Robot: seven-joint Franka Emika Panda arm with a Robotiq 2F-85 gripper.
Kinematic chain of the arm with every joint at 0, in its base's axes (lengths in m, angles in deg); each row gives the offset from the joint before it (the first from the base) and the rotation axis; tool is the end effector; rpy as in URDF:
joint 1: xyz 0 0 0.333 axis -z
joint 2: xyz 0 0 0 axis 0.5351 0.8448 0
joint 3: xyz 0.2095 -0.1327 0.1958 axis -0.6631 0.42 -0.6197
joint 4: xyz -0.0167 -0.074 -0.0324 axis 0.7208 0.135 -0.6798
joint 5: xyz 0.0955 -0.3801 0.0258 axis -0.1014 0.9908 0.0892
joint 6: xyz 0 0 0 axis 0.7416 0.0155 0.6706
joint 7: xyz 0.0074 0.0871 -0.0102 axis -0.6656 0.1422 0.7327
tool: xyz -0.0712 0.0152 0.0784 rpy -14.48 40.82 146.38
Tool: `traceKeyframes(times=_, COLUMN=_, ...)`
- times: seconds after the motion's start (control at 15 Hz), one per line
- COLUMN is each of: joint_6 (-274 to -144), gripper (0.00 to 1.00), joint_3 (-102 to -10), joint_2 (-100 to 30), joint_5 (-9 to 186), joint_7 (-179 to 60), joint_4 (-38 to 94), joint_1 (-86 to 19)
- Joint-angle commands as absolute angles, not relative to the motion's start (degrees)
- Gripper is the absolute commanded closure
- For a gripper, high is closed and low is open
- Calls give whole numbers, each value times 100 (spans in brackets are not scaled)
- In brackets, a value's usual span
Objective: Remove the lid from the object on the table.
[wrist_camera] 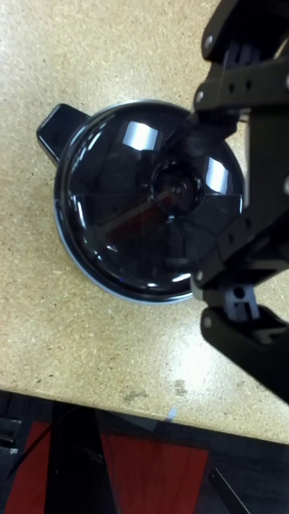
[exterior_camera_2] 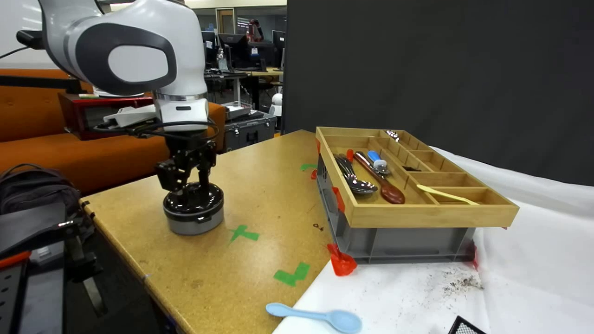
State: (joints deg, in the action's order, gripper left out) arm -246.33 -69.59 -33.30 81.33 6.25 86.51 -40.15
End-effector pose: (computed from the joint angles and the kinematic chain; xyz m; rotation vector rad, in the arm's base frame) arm 0.4025 0.1273 0.1429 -2.6847 1.4723 0.0136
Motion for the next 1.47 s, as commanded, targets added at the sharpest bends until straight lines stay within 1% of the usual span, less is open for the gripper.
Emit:
traceKeyframes(times=0.0, joint_6=-24810, gripper=64, joint_3=-6890, joint_2=-3353, joint_5=7673, joint_7=287, joint_4=8693, joint_1=-4189)
traceKeyframes(times=0.27, joint_6=-24724, gripper=88, joint_3=-6871, joint_2=-3499, joint_5=7450, joint_7=168, joint_4=8719, joint_1=-4290)
traceKeyframes(times=0.33, joint_6=-24661, gripper=91, joint_3=-6828, joint_2=-3541, joint_5=7467, joint_7=162, joint_4=8716, joint_1=-4352)
traceKeyframes(times=0.53, joint_6=-24444, gripper=91, joint_3=-6702, joint_2=-3737, joint_5=7573, joint_7=146, joint_4=8735, joint_1=-4506)
traceKeyframes(times=0.73, joint_6=-24041, gripper=91, joint_3=-6499, joint_2=-4302, joint_5=7818, joint_7=125, joint_4=8818, joint_1=-4706)
traceKeyframes(times=0.87, joint_6=-23616, gripper=91, joint_3=-6165, joint_2=-4718, joint_5=8551, joint_7=415, joint_4=8719, joint_1=-4953)
traceKeyframes(times=1.0, joint_6=-23136, gripper=91, joint_3=-6235, joint_2=-4967, joint_5=9398, joint_7=674, joint_4=8397, joint_1=-4874)
traceKeyframes(times=1.13, joint_6=-22733, gripper=91, joint_3=-6594, joint_2=-4990, joint_5=9670, joint_7=513, joint_4=7925, joint_1=-4745)
traceKeyframes(times=1.4, joint_6=-22486, gripper=91, joint_3=-7047, joint_2=-4419, joint_5=9689, joint_7=-46, joint_4=6934, joint_1=-4833)
